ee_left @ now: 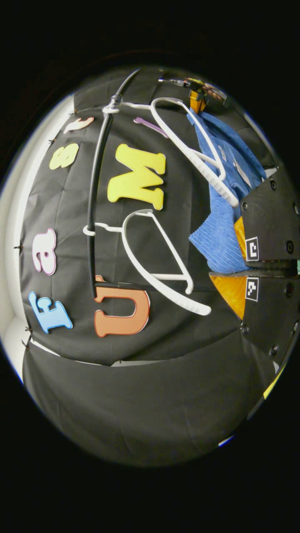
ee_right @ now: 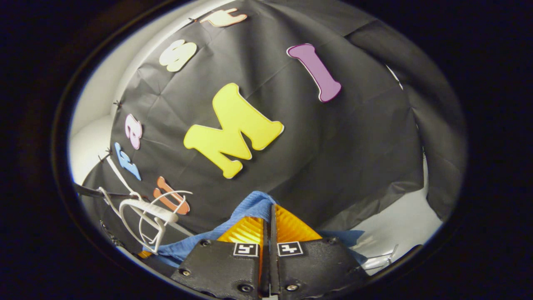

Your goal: Grasp the clothes on the hanger with both hands and then place them into the laundry hamper below.

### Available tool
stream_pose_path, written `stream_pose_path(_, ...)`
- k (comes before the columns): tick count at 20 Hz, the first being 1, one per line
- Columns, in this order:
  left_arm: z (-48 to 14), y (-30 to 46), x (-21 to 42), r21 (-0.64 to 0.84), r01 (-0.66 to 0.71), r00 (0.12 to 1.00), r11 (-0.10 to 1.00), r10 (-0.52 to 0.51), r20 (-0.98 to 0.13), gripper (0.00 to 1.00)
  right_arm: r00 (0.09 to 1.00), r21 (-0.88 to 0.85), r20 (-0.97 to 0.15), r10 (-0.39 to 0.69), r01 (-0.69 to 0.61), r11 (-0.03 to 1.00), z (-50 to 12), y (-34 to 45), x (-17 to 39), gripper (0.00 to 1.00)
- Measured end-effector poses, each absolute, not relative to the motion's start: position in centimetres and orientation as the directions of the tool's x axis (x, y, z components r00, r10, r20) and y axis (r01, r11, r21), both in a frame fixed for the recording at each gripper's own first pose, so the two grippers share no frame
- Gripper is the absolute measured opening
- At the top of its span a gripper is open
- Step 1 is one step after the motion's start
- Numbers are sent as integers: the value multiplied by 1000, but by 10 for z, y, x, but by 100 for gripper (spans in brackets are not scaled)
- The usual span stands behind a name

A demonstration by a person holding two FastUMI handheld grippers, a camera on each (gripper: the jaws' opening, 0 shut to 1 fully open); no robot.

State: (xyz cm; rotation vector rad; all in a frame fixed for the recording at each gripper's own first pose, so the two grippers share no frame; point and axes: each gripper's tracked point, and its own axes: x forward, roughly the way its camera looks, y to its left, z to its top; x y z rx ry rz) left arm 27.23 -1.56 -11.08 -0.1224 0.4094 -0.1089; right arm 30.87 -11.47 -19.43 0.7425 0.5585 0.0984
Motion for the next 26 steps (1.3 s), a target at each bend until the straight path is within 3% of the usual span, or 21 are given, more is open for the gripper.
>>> stream_pose_path(10, -151, -48, 225, -188, 115, 885, 975, -187, -427, 0, 768, 669, -532, 356, 124, 733, -239, -72, 258, 4)
stream_pose_path(25, -145, -147, 151, -225, 338, 839, 914, -401, -369, 0, 656, 777, -499, 566, 49, 628, -236, 53, 171, 4)
stream_pose_path(26, -141, -156, 146, -232, 353, 833, 906, -418, -363, 5, 646, 787, -491, 584, 42, 616, -234, 61, 168, 4)
